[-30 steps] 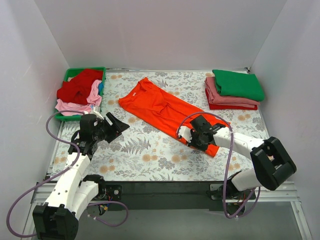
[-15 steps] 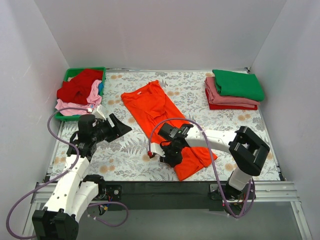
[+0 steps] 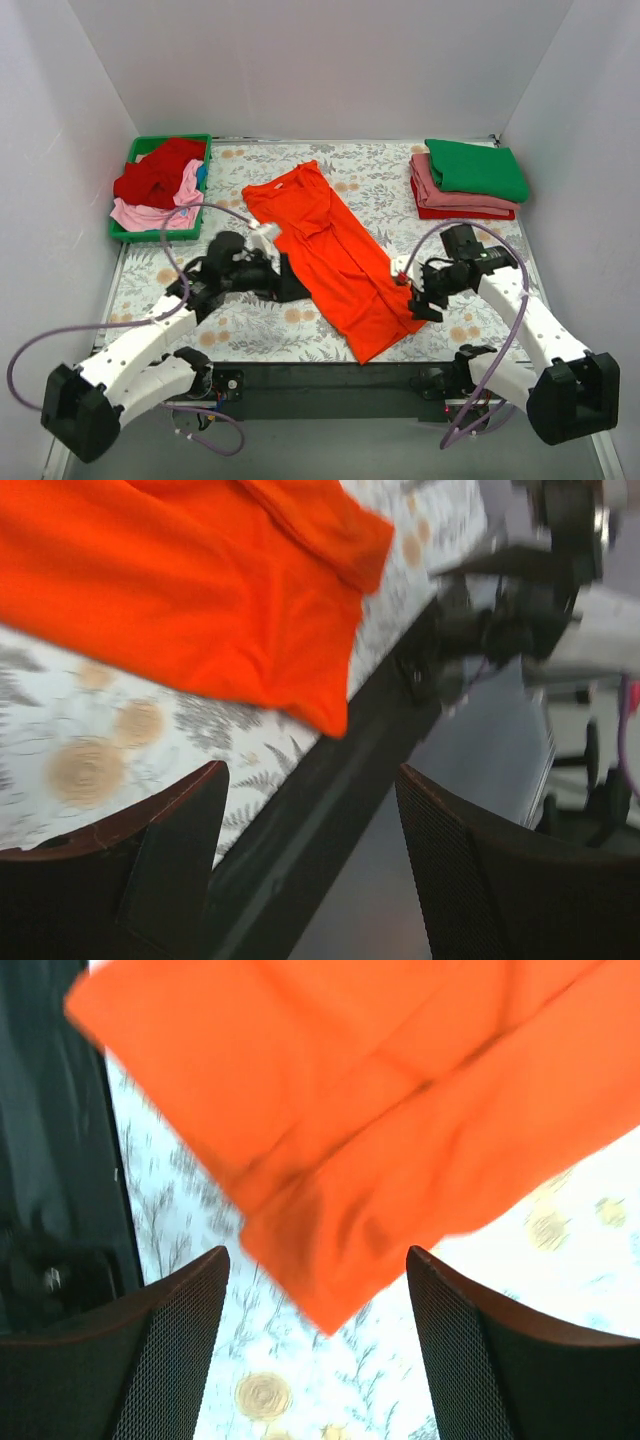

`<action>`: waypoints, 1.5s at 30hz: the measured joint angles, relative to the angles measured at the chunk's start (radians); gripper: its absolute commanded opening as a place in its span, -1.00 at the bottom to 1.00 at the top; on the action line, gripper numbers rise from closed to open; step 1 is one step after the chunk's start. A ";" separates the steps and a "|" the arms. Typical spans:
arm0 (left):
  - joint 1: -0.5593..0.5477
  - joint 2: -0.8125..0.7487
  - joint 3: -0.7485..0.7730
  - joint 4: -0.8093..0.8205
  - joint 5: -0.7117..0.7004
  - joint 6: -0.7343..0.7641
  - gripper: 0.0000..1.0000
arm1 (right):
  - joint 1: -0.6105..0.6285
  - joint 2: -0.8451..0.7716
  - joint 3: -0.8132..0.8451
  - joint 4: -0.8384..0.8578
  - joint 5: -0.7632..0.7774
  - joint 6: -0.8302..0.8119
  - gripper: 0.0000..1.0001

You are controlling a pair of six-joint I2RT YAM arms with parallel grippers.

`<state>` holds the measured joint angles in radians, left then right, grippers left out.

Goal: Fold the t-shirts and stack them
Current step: Fold the tshirt

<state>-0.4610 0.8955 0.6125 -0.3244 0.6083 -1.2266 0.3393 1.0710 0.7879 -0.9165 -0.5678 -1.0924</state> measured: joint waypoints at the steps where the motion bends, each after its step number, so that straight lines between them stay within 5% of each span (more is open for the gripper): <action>1: -0.097 0.034 0.006 0.008 -0.028 0.007 0.33 | -0.056 -0.018 -0.028 -0.037 -0.013 -0.068 0.56; 7: -0.640 0.248 0.071 0.079 -0.293 0.127 0.33 | -0.406 0.109 -0.026 -0.234 -0.116 -0.475 0.50; 13: -0.890 0.496 0.173 0.173 -0.555 0.299 0.30 | -0.488 0.153 -0.012 -0.316 -0.169 -0.745 0.58; 25: -0.971 0.777 0.265 0.268 -0.749 0.499 0.23 | -0.488 0.098 -0.140 -0.366 -0.127 -0.867 0.57; 34: -0.988 0.857 0.322 0.256 -0.803 0.498 -0.27 | -0.467 0.107 -0.143 -0.364 -0.127 -0.876 0.53; 45: -1.002 0.827 0.277 0.274 -0.817 0.437 -0.57 | -0.352 0.122 -0.208 -0.202 -0.120 -0.852 0.41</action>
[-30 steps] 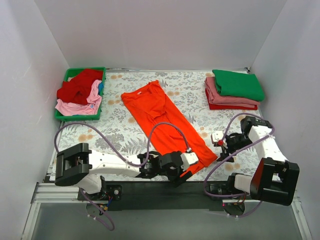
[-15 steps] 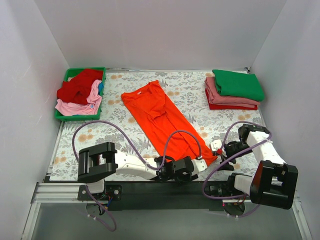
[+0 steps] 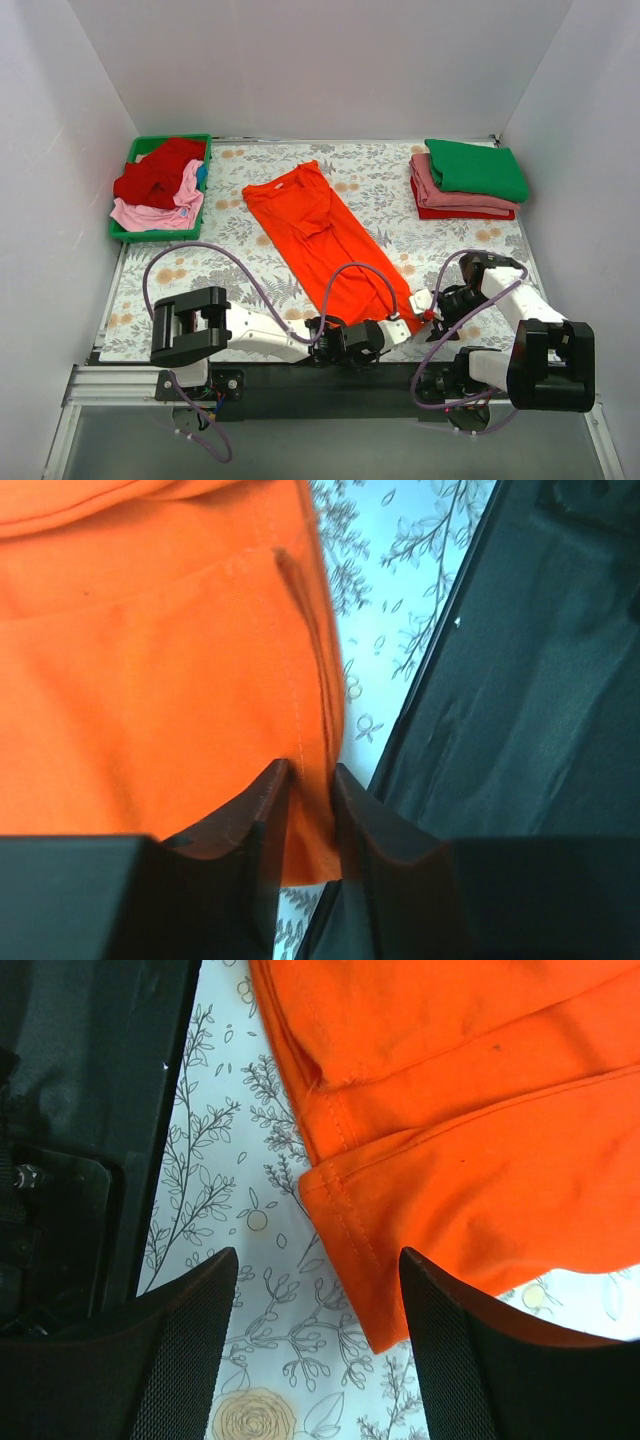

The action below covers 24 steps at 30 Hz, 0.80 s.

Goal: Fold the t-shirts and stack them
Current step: Fold the tshirt

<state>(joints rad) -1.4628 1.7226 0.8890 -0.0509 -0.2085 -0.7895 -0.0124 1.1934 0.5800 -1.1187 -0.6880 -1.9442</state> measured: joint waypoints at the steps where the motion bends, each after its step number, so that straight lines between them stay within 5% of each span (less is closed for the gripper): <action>1: 0.000 -0.008 -0.009 0.000 -0.002 -0.004 -0.61 | 0.016 0.002 -0.014 0.021 0.006 0.007 0.39; 16: 0.000 -0.070 -0.094 0.046 0.005 -0.041 -1.00 | 0.090 -0.002 -0.082 0.208 0.014 0.138 -0.18; 19: 0.000 -0.089 -0.115 0.053 0.025 -0.041 -1.00 | 0.126 -0.038 -0.106 0.248 0.002 0.179 -0.50; 21: 0.000 -0.100 -0.127 0.055 0.038 -0.040 -1.00 | 0.142 -0.056 -0.119 0.272 -0.007 0.198 -0.97; 24: 0.000 -0.122 -0.151 0.063 0.066 -0.040 -1.00 | 0.159 -0.080 -0.133 0.309 -0.015 0.234 -0.97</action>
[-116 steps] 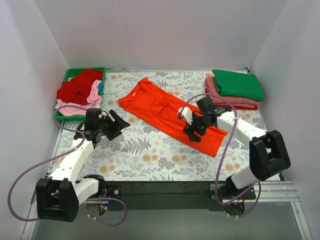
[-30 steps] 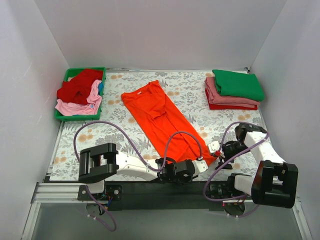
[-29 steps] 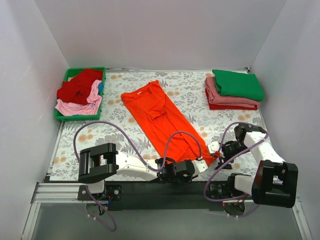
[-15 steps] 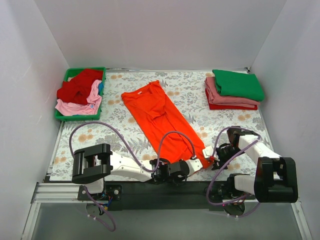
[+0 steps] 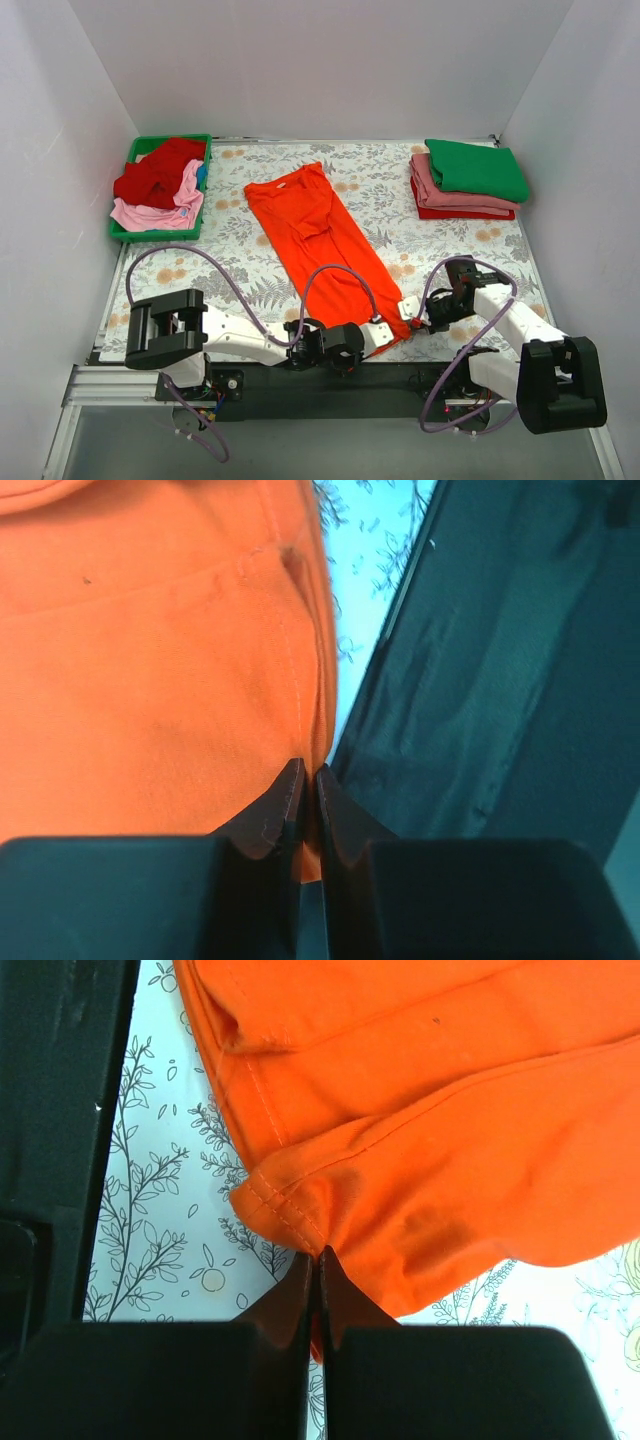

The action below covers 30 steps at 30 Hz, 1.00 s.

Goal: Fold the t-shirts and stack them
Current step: Fold the tshirt

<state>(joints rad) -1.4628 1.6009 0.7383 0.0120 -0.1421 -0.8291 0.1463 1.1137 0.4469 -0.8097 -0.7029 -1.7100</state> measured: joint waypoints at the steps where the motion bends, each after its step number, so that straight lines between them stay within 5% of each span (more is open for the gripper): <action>1: 0.000 -0.010 -0.010 0.003 0.010 0.000 -1.00 | 0.004 -0.011 -0.004 0.006 0.001 0.009 -0.97; 10: 0.040 -0.164 -0.090 0.007 0.073 -0.006 -1.00 | 0.089 -0.043 0.110 -0.071 0.023 0.105 -0.97; 16: 0.196 -0.298 -0.104 -0.019 0.119 0.007 -1.00 | 0.212 0.052 0.322 -0.044 0.031 0.278 -0.97; 30: 0.710 -0.257 -0.034 -0.071 0.176 0.194 -1.00 | 0.323 0.711 0.984 0.128 0.146 0.655 -0.97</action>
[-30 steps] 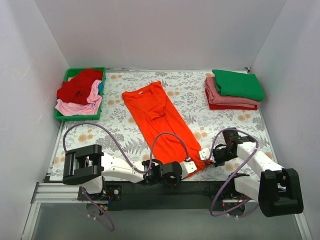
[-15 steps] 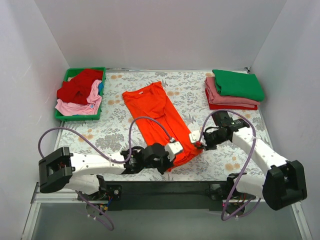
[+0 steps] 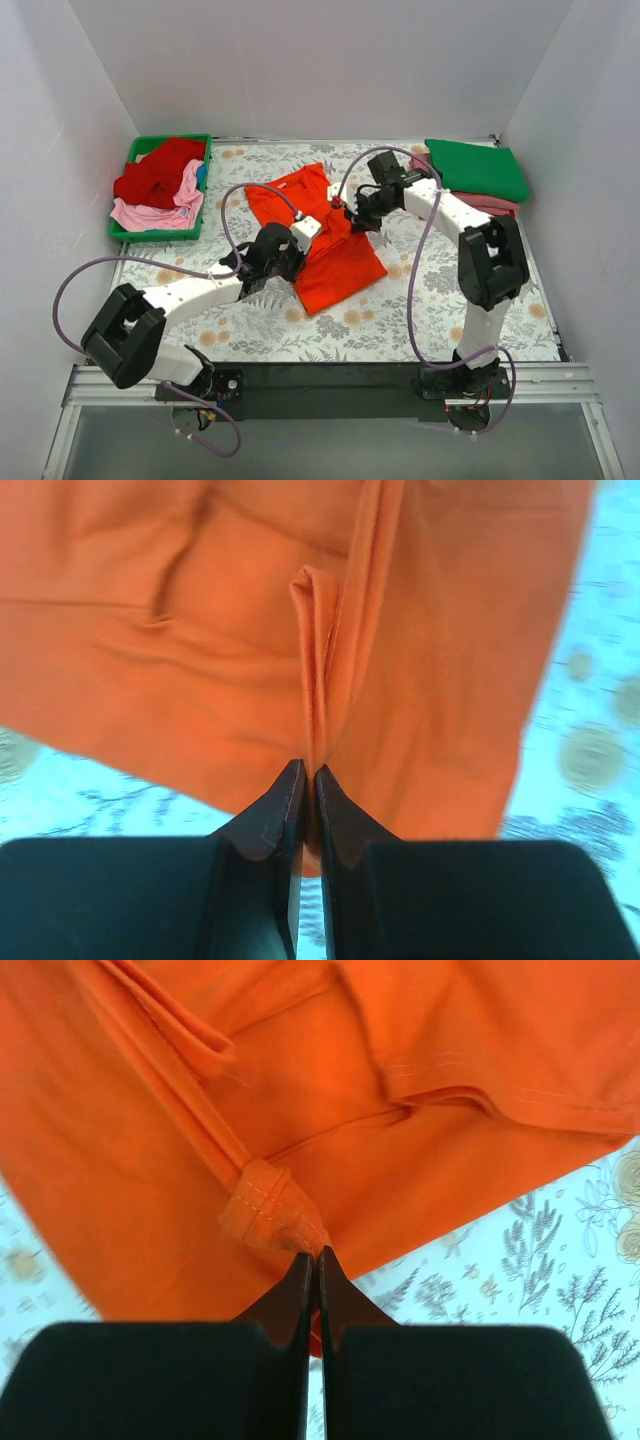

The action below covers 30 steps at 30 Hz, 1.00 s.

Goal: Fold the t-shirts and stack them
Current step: Fold the tshirt

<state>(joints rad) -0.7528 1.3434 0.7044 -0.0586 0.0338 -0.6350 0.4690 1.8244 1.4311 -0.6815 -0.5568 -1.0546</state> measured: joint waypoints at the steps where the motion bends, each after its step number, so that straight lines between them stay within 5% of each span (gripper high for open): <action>1: 0.030 0.022 0.008 0.002 0.003 0.011 -1.00 | 0.001 0.041 0.042 0.008 0.005 0.019 -0.97; 10: 0.183 0.196 0.093 0.025 0.061 0.068 -1.00 | 0.010 0.303 0.287 0.028 0.059 0.162 -0.97; 20: 0.241 0.254 0.143 0.039 0.101 0.094 -1.00 | 0.010 0.337 0.341 0.039 0.099 0.231 -0.97; 22: 0.249 0.264 0.147 0.038 0.102 0.096 -0.99 | 0.010 0.344 0.349 0.047 0.102 0.248 -0.85; 23: 0.254 0.269 0.150 0.038 0.102 0.096 -0.88 | 0.011 0.349 0.356 0.051 0.104 0.259 -0.72; 24: 0.258 0.274 0.155 0.038 0.099 0.094 -0.42 | 0.012 0.356 0.365 0.055 0.107 0.272 -0.54; 26: 0.267 0.290 0.174 0.036 0.063 0.087 -0.10 | 0.017 0.369 0.385 0.073 0.131 0.303 -0.35; 30: 0.303 0.329 0.292 -0.008 -0.048 0.027 0.11 | 0.025 0.375 0.394 0.154 0.253 0.406 -0.14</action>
<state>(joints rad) -0.4500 1.6726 0.9962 -0.0666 -0.0147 -0.6083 0.4942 2.1998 1.8252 -0.5278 -0.3042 -0.6491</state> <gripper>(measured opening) 0.537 0.391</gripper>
